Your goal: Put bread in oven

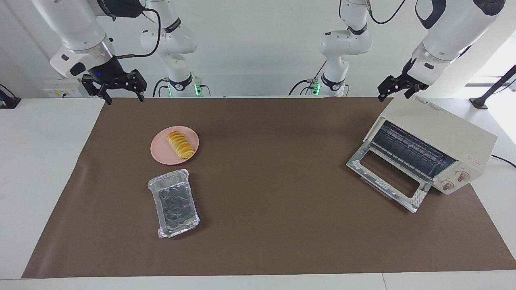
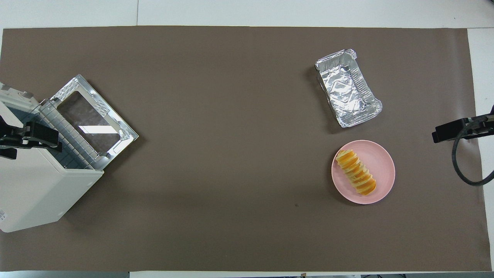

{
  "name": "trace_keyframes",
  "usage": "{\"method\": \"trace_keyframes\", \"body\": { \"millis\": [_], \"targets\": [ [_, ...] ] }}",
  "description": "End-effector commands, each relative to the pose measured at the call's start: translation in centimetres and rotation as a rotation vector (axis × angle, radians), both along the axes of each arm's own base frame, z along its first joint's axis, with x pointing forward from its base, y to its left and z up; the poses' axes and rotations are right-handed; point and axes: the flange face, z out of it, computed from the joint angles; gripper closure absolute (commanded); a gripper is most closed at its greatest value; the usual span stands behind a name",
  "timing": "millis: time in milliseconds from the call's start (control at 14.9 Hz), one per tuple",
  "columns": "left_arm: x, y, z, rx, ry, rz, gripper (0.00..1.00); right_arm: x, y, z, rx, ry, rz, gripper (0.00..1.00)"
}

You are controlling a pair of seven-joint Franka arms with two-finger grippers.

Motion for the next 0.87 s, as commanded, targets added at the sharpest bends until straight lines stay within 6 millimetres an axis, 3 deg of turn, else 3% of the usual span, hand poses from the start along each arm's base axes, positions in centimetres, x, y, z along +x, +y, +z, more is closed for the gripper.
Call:
{"method": "trace_keyframes", "body": {
  "millis": [0,268,401,602,803],
  "targets": [
    [-0.2,0.4,0.3,0.014,0.008,-0.010,0.00,0.0,-0.1,0.1,0.014,0.000,0.007,0.00],
    [-0.2,0.4,0.3,0.014,0.008,-0.010,0.00,-0.7,0.2,-0.7,0.013,0.021,0.019,0.00],
    [-0.2,0.4,0.3,0.014,0.008,-0.010,0.00,-2.2,1.2,-2.9,0.012,0.027,0.043,0.00],
    [-0.2,0.4,0.3,0.014,0.008,-0.010,0.00,-5.7,5.6,-9.8,-0.017,-0.015,0.143,0.00],
    [-0.2,0.4,0.3,0.014,0.008,-0.010,0.00,-6.3,8.6,-15.0,-0.033,-0.029,0.208,0.00]
  ]
}}
